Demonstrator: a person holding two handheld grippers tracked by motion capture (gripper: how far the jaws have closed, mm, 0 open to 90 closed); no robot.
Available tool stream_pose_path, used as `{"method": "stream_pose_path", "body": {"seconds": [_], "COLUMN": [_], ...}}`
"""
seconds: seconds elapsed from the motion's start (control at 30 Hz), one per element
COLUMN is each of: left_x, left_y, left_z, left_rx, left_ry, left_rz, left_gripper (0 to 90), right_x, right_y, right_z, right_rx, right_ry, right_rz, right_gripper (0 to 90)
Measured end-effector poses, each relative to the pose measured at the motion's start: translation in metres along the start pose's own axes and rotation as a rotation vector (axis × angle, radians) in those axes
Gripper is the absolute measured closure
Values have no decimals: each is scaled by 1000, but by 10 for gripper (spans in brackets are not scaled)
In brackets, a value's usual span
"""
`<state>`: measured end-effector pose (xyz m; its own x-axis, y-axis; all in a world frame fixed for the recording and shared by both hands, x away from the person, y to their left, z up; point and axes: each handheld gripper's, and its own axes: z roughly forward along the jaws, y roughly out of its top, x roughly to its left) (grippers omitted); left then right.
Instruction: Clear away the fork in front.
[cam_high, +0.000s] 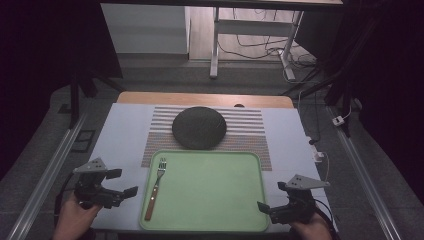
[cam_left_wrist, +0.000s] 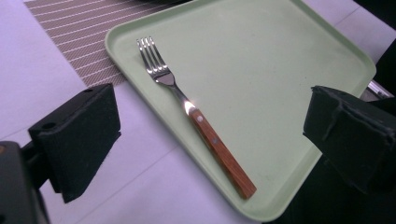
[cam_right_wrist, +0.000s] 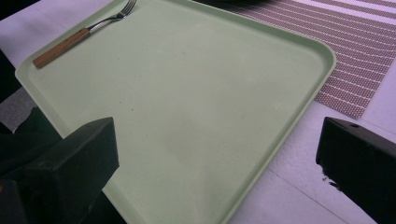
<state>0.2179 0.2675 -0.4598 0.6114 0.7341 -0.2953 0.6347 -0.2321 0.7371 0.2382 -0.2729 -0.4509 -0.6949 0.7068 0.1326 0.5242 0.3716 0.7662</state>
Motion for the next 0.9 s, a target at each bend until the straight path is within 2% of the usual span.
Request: {"method": "stream_pose_path", "body": {"seconds": [0.27, 0.47, 0.6, 0.73, 0.8, 0.9], "left_x": [-1, 0, 0, -2, -2, 1], "left_y": [-17, -27, -33, -37, -37, -36], "left_z": [-13, -18, -20, -18, -18, -17], "left_rx": [-23, -13, 14, 76, 80, 94], "left_ry": [14, 33, 54, 100, 113, 101], "left_rz": [-16, -30, -32, -27, -30, -55], "left_gripper": [17, 4, 0, 0, 0, 0], "right_x": [0, 0, 0, 0, 0, 0], "right_y": [0, 0, 0, 1, 1, 1], "right_z": [0, 0, 1, 1, 1, 1], "right_rx": [2, 4, 7, 9, 14, 16], "right_ry": [2, 2, 3, 2, -3, -2], "right_rz": [5, 5, 4, 4, 1, -1], "right_gripper": [0, 0, 0, 0, 0, 0]}}
